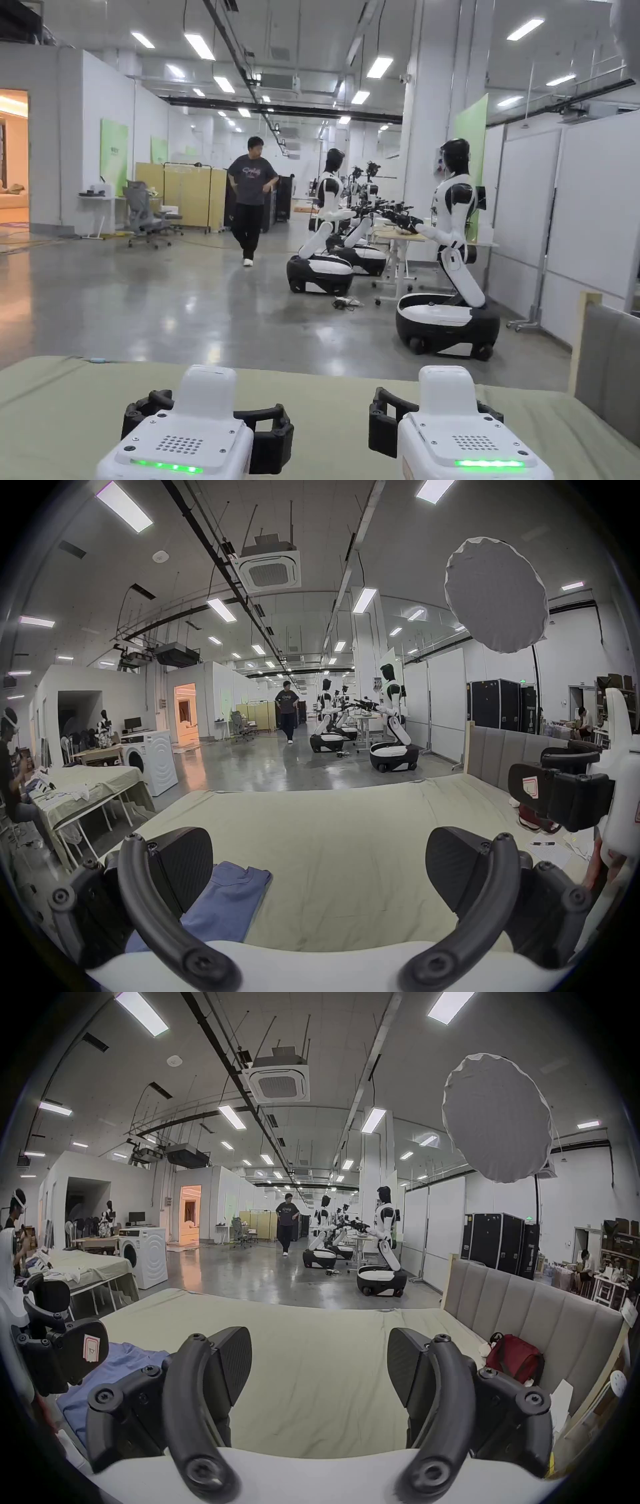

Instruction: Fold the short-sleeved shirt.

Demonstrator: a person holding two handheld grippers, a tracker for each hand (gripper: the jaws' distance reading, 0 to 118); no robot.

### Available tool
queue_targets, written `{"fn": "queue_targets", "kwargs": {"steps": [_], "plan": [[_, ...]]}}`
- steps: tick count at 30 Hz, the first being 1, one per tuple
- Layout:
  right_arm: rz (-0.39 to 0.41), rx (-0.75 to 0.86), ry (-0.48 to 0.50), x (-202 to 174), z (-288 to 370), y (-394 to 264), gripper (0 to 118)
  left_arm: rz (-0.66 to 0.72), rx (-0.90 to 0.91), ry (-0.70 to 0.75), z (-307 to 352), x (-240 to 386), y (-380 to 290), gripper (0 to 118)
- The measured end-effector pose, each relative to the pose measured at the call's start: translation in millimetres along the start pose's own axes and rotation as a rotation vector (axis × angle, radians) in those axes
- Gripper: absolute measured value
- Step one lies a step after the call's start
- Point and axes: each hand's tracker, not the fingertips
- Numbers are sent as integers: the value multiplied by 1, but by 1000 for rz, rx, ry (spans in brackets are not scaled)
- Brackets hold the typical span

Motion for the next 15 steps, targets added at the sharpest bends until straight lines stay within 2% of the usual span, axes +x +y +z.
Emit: {"fn": "queue_targets", "kwargs": {"steps": [6,7,8,9,10,11,13,15], "plan": [[-18,5,-9,6,2,-1,88,15,13,13,2,-3,-1,118],[-30,12,2,8,4,-2,78,17,17,7,3,-5,-1,115],[-43,23,27,9,5,-1,51,24,31,-16,6,-6,-1,101],[-39,27,13,9,6,-1,2,27,47,-18,8,-5,-1,44],[-12,46,-56,7,6,-1,2,22,40,15,6,-3,0,0],[3,62,-72,7,5,-2,2,25,75,44,8,-2,1,0],[-24,32,19,12,2,1,2,23,42,1,11,-10,-4,0],[-2,41,-14,7,4,1,2,24,35,20,15,-15,-7,0]]}}
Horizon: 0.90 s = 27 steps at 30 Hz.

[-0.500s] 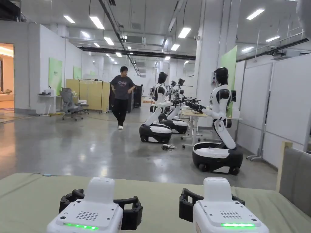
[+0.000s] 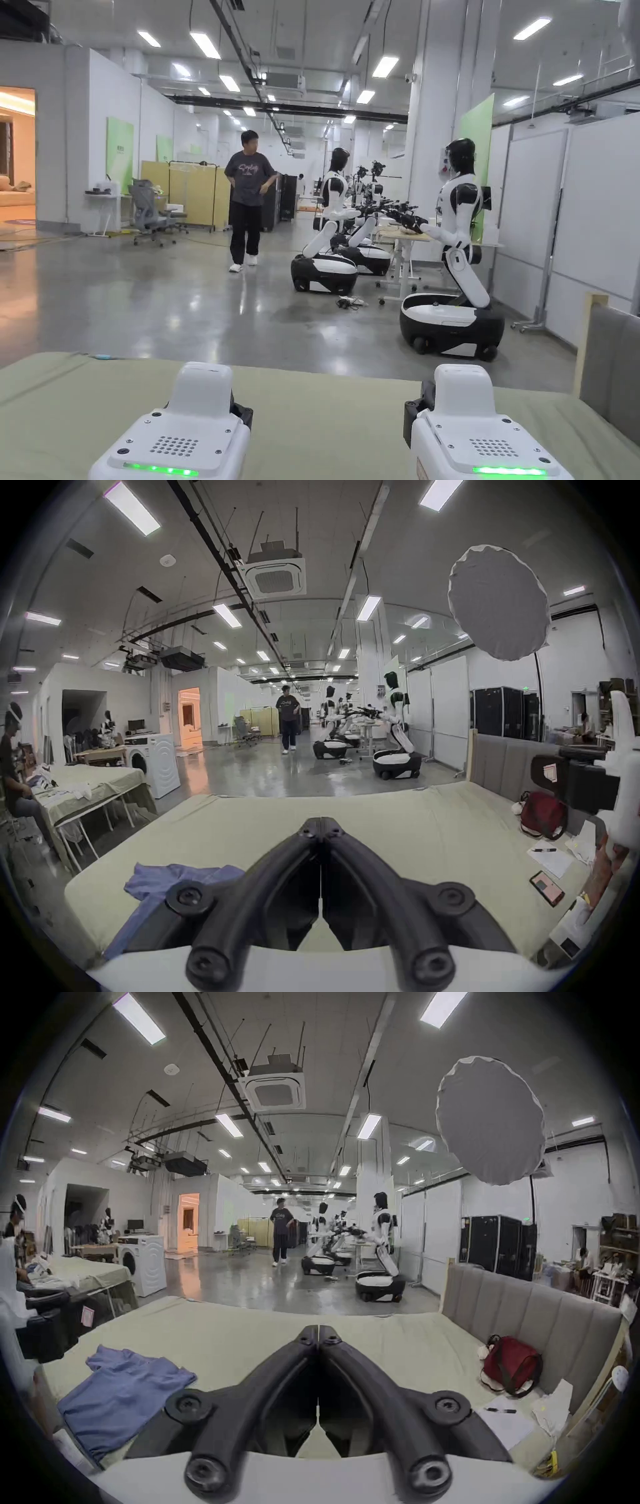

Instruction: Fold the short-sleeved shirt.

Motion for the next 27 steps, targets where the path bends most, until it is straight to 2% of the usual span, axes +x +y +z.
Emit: {"fn": "queue_targets", "kwargs": {"steps": [4,7,12,15,17,20,22,25,26,27], "plan": [[25,-8,29,-17,2,0,2,27,-3,37,10,-23,1,0],[27,-21,112,-43,-1,-2,2,27,-12,114,21,-53,-1,0],[28,-43,282,-116,0,-7,2,45,-69,266,48,-126,-15,0],[89,-44,351,-159,2,-15,2,57,-157,340,52,-168,-34,0],[102,-53,394,-178,3,-21,2,89,-245,359,47,-192,-50,0],[112,-66,413,-188,1,-36,2,158,-416,324,30,-233,-83,4],[120,-87,424,-187,-4,-47,2,148,-489,329,2,-249,-109,6],[131,-147,405,-184,-17,-65,3,330,-531,273,-48,-277,-146,7],[131,-163,398,-182,-22,-71,2,324,-565,266,-68,-281,-156,10],[130,-175,394,-179,-25,-75,2,290,-599,266,-87,-283,-166,20]]}}
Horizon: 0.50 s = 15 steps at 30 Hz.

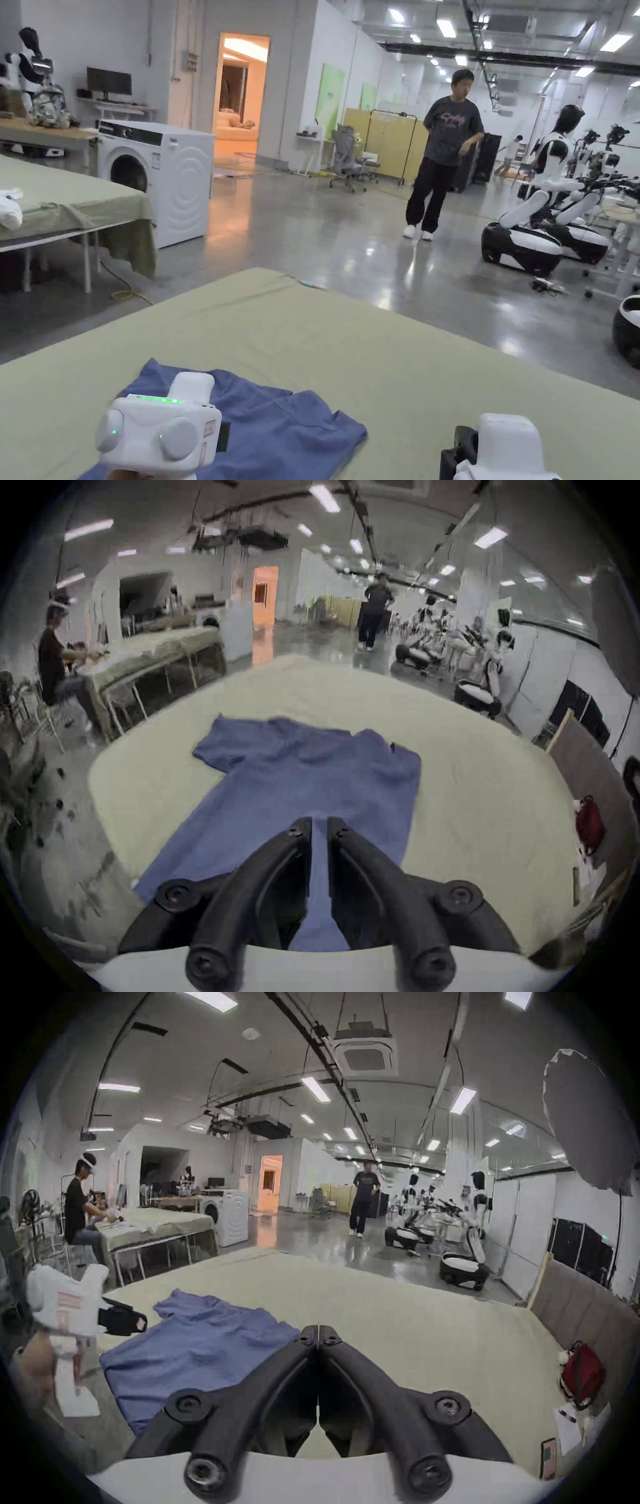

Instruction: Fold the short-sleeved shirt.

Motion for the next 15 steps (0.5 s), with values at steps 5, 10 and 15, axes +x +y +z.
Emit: {"fn": "queue_targets", "kwargs": {"steps": [5,10,15], "plan": [[5,-72,-38,20,-25,-18,3,-134,-114,-35,-97,32,6,116],[15,-125,-82,38,-46,-36,3,-153,-163,-45,-157,71,3,117],[6,-165,-106,50,-57,-45,3,-196,-350,87,-226,65,-10,113]]}}
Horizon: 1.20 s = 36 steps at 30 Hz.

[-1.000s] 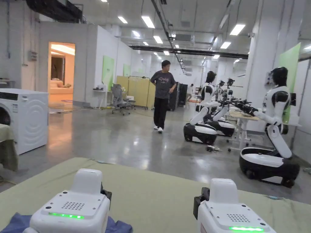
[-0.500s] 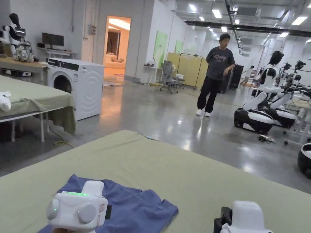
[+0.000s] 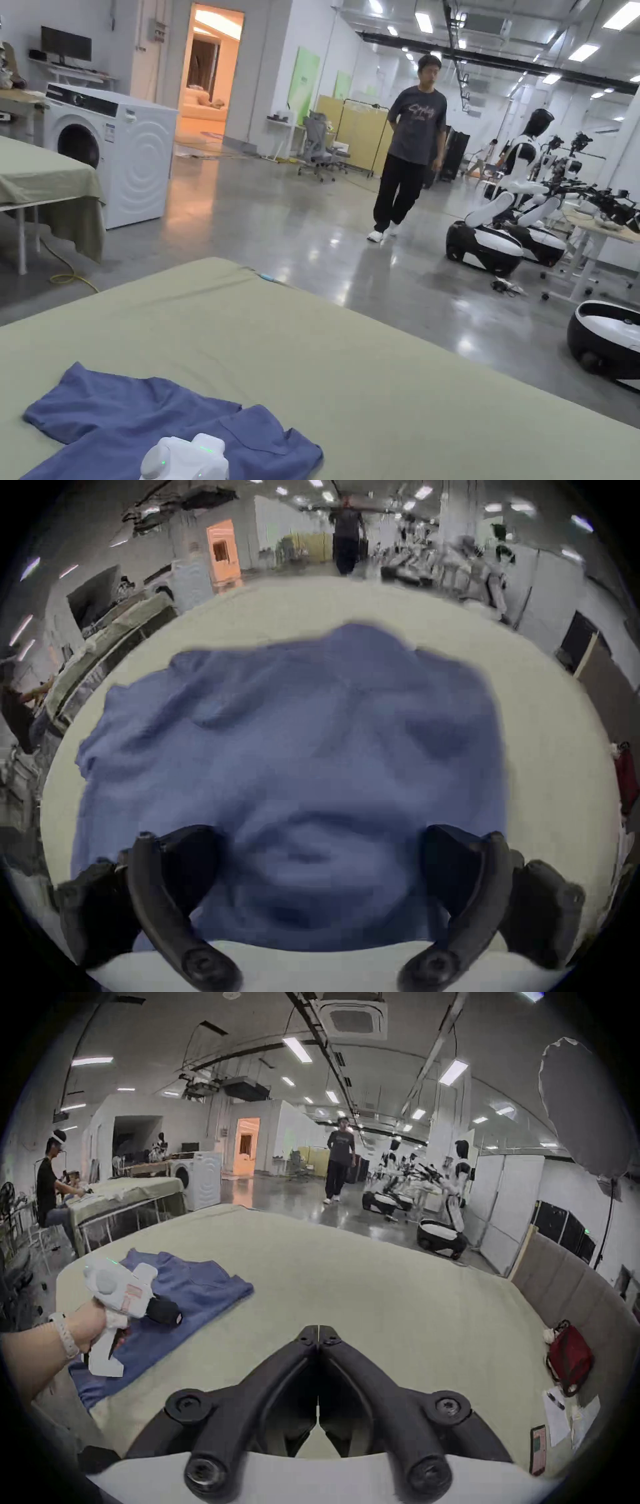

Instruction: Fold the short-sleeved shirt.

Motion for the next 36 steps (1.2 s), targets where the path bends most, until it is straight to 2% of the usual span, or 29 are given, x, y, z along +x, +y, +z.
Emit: {"fn": "queue_targets", "kwargs": {"steps": [1,2,3,5,6,7,9,10,14,19,22,25,27,31,34,36], "plan": [[-2,-7,-3,1,-2,-1,2,51,46,-68,4,-6,-1,113],[-3,-13,-2,2,-4,-2,2,82,71,-53,19,-6,1,113],[-2,-17,-2,3,-5,-3,3,77,81,-52,33,-4,-2,104],[-16,-21,3,4,-8,-4,3,-29,164,-55,50,0,-7,62],[-37,-23,15,6,-9,-4,3,-54,163,-47,53,-1,-10,24],[-54,-26,27,8,-8,-4,3,-47,128,-32,36,-11,0,9],[-80,-19,22,12,-2,-3,3,37,115,-106,39,-20,4,9],[-88,-11,29,18,4,-2,3,50,162,-97,49,-17,1,8],[-98,11,-9,38,23,-4,3,-26,314,-211,101,23,4,8],[-154,31,-68,74,50,-8,3,-145,481,-440,171,117,-2,8],[-155,41,-118,96,68,-13,3,-199,536,-593,208,182,-2,8],[-162,42,-169,120,82,-21,3,-261,510,-685,235,253,-13,8],[-174,36,-199,136,89,-28,3,-311,468,-702,234,296,-22,8],[-183,12,-252,165,97,-46,3,-377,316,-699,190,374,-59,8],[-201,-12,-283,183,96,-59,3,-394,188,-631,144,409,-91,8],[-215,-17,-296,192,96,-64,3,-381,179,-599,126,414,-107,8]]}}
